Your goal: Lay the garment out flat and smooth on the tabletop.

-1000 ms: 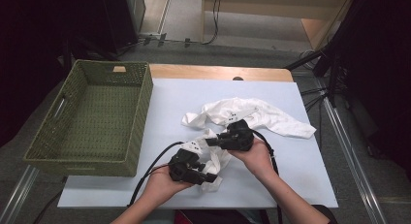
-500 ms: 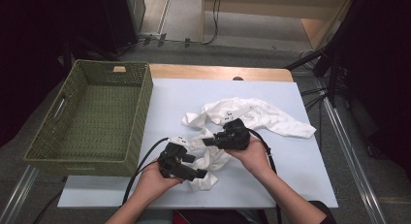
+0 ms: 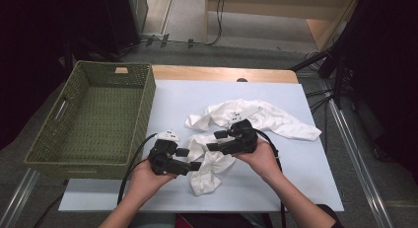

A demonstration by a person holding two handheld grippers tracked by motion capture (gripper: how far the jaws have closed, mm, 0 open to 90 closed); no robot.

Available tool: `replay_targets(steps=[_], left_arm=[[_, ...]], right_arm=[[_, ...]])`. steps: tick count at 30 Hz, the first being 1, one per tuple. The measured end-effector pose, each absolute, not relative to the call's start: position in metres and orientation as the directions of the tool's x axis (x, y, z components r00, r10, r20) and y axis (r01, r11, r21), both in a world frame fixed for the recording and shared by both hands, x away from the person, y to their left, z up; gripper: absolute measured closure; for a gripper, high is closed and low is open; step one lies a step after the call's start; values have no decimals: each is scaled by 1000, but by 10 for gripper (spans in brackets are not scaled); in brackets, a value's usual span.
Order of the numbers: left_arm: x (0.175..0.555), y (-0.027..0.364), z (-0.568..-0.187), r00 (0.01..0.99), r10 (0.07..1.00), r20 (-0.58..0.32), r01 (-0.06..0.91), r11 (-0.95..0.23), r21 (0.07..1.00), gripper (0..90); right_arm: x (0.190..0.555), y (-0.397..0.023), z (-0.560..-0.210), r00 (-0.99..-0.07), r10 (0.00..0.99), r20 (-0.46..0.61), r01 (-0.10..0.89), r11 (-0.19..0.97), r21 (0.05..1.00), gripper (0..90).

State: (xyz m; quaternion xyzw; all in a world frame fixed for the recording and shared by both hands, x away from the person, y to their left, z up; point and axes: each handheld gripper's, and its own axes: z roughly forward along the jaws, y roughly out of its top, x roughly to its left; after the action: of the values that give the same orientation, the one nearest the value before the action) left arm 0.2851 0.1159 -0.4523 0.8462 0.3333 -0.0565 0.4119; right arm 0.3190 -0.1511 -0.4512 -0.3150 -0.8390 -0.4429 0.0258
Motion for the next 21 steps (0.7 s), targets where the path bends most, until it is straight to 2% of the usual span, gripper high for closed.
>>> replay_targets(steps=[21], left_arm=[[309, 113, -450, 791, 507, -342, 580, -445, 682, 262]], right_arm=[[286, -189, -473, -756, 573, 318, 594, 395, 700, 380]])
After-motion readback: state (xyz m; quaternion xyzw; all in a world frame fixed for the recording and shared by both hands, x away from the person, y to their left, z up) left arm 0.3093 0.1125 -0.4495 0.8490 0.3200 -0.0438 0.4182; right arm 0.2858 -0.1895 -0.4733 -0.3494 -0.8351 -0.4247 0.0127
